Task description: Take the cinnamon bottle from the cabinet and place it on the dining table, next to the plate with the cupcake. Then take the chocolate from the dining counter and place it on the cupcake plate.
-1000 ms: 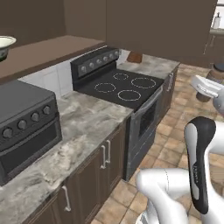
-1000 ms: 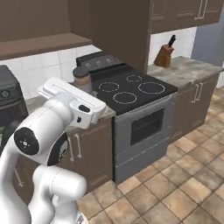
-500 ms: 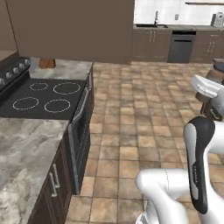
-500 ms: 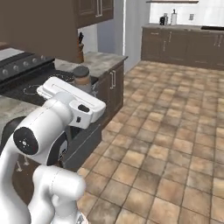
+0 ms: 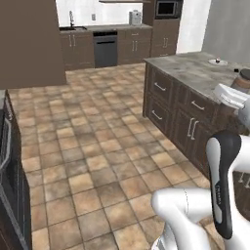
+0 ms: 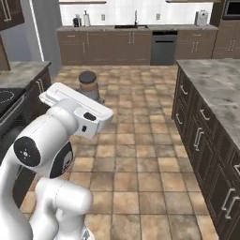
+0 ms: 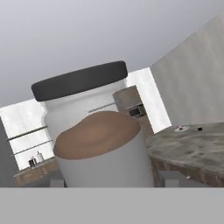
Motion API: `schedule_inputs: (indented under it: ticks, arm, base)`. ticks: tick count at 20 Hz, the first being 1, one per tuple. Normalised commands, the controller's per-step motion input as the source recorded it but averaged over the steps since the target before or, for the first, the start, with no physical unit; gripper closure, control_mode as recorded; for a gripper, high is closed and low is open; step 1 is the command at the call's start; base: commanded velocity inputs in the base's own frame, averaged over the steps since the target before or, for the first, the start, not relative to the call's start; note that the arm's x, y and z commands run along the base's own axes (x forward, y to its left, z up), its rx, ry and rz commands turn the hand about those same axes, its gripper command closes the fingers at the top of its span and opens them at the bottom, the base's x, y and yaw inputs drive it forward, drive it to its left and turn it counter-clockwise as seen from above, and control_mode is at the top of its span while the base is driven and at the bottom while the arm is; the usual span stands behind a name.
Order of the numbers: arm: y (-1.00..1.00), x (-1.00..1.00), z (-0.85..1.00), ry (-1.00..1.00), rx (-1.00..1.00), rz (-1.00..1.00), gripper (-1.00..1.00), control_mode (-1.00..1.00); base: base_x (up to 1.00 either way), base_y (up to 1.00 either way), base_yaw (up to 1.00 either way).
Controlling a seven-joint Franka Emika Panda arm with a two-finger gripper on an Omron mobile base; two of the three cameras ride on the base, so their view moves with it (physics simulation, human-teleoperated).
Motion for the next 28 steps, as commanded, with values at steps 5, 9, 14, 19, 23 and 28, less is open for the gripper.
schedule_inputs:
  ticks: [5,9,14,19,23,28]
  arm:
    - [0.0,0.0,0.0,0.0,0.0,0.0,1.0,1.0]
    - [0.0,0.0,0.0,0.0,0.0,0.0,1.0,1.0]
    - [0.0,0.0,0.0,0.0,0.0,0.0,1.0,1.0]
    - [0.0,0.0,0.0,0.0,0.0,0.0,1.0,1.0]
    - [0.0,0.0,0.0,0.0,0.0,0.0,1.0,1.0]
    - [0.0,0.0,0.0,0.0,0.0,0.0,1.0,1.0]
  base:
    - [0.09,-0.27,-0.53]
    - [0.92,0.0,-0.15]
    - [1.0,0.01,0.0]
    - [1.0,0.0,0.0]
    - [1.0,0.0,0.0]
    - [1.0,0.0,0.0]
